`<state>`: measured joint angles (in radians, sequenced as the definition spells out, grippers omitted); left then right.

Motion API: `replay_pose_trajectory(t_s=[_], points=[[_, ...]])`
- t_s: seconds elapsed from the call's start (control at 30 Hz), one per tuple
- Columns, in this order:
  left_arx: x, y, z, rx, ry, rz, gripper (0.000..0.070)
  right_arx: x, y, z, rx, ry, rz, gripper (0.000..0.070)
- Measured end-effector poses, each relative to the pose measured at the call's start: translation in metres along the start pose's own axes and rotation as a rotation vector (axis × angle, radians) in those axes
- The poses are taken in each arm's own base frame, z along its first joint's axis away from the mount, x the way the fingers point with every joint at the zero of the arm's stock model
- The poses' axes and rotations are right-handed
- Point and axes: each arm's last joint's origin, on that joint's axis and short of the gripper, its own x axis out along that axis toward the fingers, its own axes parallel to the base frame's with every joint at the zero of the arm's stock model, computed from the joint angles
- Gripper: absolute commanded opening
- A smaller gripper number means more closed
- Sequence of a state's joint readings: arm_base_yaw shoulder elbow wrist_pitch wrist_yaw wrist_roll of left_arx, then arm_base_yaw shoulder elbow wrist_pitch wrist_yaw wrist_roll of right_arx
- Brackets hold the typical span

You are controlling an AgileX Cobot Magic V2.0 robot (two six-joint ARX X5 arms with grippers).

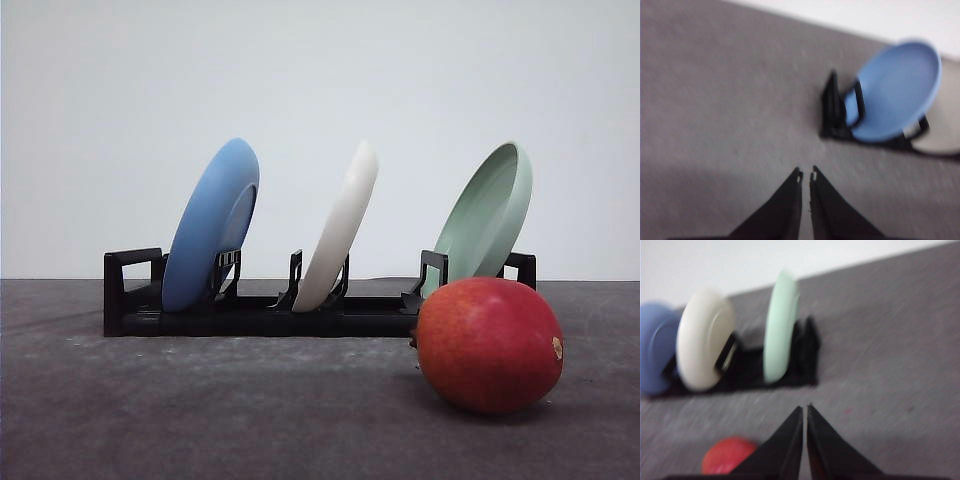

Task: Place pomegranate in white plate

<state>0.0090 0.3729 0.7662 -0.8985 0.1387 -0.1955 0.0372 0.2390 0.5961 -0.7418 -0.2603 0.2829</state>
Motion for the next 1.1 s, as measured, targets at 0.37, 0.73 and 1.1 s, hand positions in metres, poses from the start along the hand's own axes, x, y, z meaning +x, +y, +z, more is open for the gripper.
replay_pose_trajectory(t_s=[0.37, 0.73, 1.1], points=[[0.029, -0.016, 0.009, 0.168, 0.174, -0.214, 0.0006, 0.020, 0.004, 0.000, -0.090, 0.161, 0.124, 0.0010], [0.049, -0.037, 0.012, 0.428, 0.185, -0.369, 0.0031, 0.020, 0.014, 0.001, -0.154, 0.157, 0.263, 0.0011], [0.050, -0.042, 0.015, 0.459, 0.150, -0.401, 0.0432, 0.020, 0.015, 0.001, -0.155, 0.155, 0.286, 0.0459]])
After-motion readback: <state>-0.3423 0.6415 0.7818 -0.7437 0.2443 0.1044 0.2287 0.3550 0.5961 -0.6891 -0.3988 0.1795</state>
